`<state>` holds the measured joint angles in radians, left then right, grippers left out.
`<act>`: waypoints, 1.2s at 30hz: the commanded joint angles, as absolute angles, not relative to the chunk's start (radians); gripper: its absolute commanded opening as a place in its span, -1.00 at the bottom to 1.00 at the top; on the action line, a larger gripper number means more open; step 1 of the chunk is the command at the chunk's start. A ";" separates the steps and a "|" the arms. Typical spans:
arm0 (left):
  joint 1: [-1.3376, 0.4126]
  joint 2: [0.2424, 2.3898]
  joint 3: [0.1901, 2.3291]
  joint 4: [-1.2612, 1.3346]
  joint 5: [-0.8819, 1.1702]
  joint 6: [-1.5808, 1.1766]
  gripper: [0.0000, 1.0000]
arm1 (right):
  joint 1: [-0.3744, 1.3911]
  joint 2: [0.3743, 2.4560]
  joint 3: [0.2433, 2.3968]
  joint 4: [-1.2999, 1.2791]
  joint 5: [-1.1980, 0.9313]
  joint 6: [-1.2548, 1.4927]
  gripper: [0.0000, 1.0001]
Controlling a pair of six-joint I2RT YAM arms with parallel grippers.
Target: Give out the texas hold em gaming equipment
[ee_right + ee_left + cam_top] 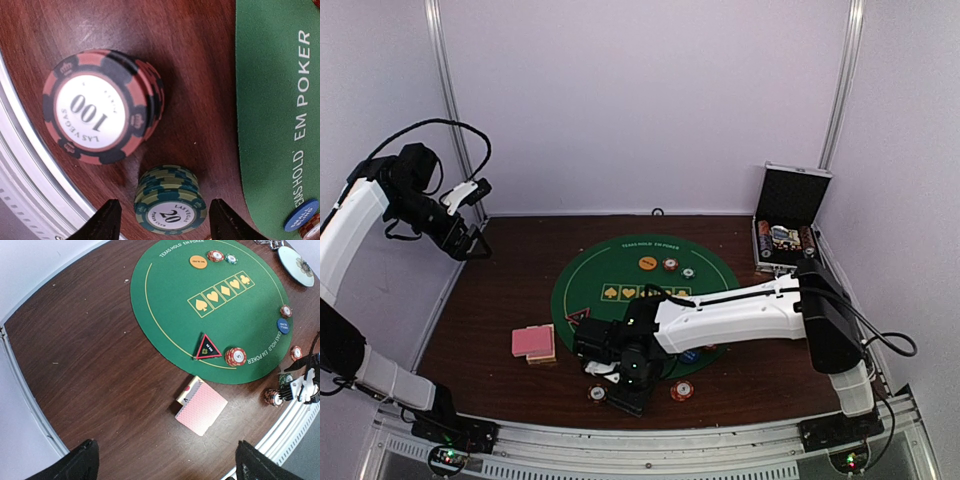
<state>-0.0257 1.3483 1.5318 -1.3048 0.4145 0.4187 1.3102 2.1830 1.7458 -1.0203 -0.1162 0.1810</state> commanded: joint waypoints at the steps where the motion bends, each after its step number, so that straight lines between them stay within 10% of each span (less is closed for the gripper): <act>1: -0.018 1.352 1.557 -1.302 0.416 0.431 0.95 | 1.303 2.179 1.767 -1.014 -0.120 0.175 0.23; 36: -0.018 1.348 1.558 -1.301 0.413 0.433 0.95 | 1.254 2.145 1.901 -1.081 -0.013 0.169 -0.52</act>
